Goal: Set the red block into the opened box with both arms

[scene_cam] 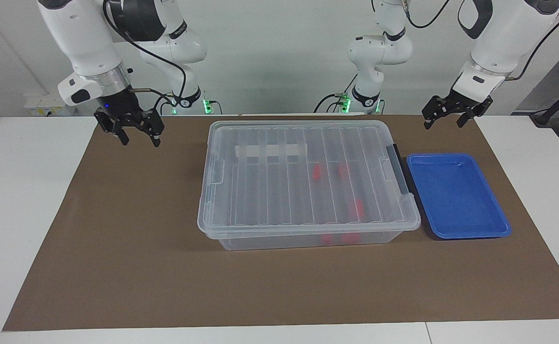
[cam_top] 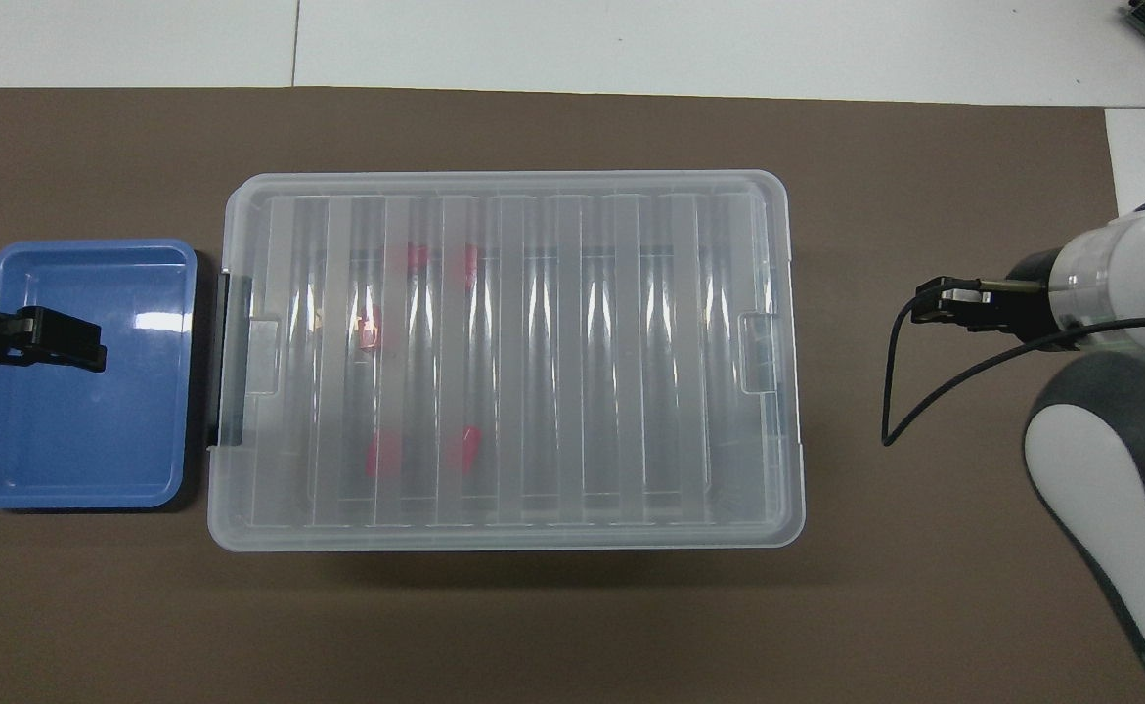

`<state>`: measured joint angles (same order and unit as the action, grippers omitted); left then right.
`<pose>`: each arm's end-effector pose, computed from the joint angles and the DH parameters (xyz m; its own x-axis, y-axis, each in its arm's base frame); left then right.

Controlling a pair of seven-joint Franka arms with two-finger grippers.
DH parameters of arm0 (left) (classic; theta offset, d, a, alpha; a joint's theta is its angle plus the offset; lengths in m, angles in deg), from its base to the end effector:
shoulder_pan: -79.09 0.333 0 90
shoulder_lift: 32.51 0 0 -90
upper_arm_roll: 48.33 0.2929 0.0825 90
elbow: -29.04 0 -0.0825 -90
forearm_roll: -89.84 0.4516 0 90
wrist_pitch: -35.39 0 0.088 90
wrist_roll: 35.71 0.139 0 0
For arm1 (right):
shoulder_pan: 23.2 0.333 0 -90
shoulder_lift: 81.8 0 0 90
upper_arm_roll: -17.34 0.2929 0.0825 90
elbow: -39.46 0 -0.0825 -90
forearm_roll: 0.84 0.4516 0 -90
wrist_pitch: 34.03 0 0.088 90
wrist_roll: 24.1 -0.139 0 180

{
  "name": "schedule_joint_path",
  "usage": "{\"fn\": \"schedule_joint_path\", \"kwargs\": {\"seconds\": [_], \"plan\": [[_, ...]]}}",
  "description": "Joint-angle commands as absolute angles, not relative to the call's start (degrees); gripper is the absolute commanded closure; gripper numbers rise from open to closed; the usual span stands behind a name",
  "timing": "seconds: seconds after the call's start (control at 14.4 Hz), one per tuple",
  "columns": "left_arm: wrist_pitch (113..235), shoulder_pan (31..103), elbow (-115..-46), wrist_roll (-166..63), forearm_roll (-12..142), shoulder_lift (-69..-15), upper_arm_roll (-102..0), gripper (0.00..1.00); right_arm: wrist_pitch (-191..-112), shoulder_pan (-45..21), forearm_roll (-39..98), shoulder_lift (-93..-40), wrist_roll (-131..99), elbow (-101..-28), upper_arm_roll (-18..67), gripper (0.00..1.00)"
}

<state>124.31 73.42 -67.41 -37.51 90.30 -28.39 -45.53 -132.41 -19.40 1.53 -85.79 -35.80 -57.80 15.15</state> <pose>0.5948 -0.0280 0.5511 0.9981 -0.0188 -0.0594 -0.0192 -0.9998 -0.0064 0.6172 0.0220 0.5570 0.9803 -0.1812 0.0781 -0.1767 -0.9824 -0.0611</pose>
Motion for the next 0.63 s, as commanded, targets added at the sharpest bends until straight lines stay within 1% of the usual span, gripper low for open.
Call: {"fn": "schedule_joint_path", "kwargs": {"seconds": [0.0, 0.14, 0.28, 0.42, 0.49, 0.56], "plan": [[123.6, 73.4, -67.5, -38.0, 89.6, -27.6, -45.3, 0.00, -124.8, -20.7, 0.7, -81.0, -36.2, -47.3, 15.6, 0.00], [123.6, 73.4, -67.5, -38.0, 89.6, -27.6, -45.3, 0.00, -122.6, -20.9, 0.6, -79.7, -36.1, -44.7, 15.5, 0.00], [123.6, 73.4, -67.5, -38.0, 89.5, -27.6, -45.3, 0.00, -120.9, -21.2, 0.6, -79.6, -36.1, -44.4, 15.6, 0.00], [123.6, 73.4, -67.5, -38.0, 89.6, -27.6, -45.3, 0.00, -118.5, -21.1, 0.7, -82.3, -35.1, -48.1, 15.8, 0.00], [123.6, 73.4, -67.5, -38.0, 89.6, -27.6, -45.3, 0.00, -118.8, -20.8, 0.7, -83.5, -33.7, -49.5, 15.7, 0.00], [123.5, 73.4, -67.5, -38.0, 89.6, -27.6, -45.3, 0.00, -118.8, -21.1, 0.7, -83.6, -33.4, -49.5, 15.7, 0.00]]}}
